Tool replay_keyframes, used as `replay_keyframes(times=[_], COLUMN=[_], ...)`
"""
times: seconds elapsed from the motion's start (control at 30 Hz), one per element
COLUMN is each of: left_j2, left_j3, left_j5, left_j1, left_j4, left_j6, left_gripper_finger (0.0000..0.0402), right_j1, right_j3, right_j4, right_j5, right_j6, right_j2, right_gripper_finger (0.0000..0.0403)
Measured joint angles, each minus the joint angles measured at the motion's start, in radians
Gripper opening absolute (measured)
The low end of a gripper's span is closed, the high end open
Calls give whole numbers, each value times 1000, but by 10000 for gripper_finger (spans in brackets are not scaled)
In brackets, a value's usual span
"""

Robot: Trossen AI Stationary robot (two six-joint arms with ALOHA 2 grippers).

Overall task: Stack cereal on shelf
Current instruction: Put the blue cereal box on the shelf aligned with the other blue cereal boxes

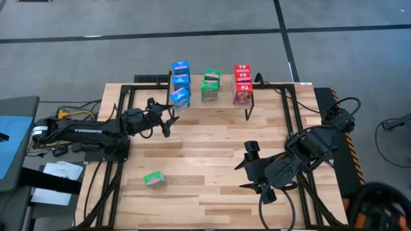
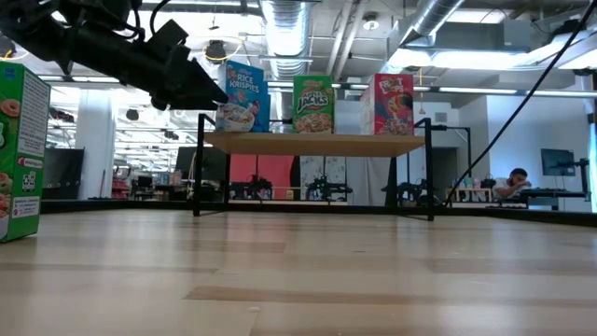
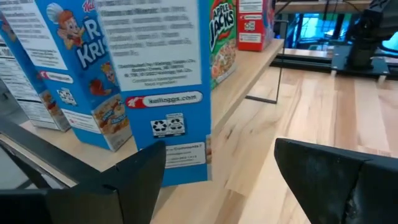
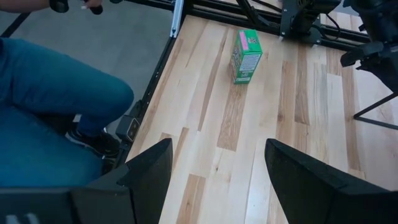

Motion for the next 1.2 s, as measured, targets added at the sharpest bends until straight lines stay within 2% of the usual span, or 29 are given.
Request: replay_keyframes(times=[0.27, 0.8, 1.0, 1.2], left_j2=[0, 1, 68, 169], left_j3=[0, 0, 13, 62], left_j5=[-84, -31, 29, -39], left_j1=[-52, -133, -134, -134], left_j4=[1, 48, 94, 92], left_j6=[-24, -53, -79, -79], left_gripper_finger=[291, 291, 291, 291], right_j1=[0, 0, 0, 0], right_j3=[0, 0, 0, 0], right_j4=[0, 0, 0, 0], right_j5=[-1, -1, -1, -1], right_j6=[0, 0, 0, 0], right_j2=[0, 0, 0, 0], right_gripper_finger=[281, 281, 281, 281])
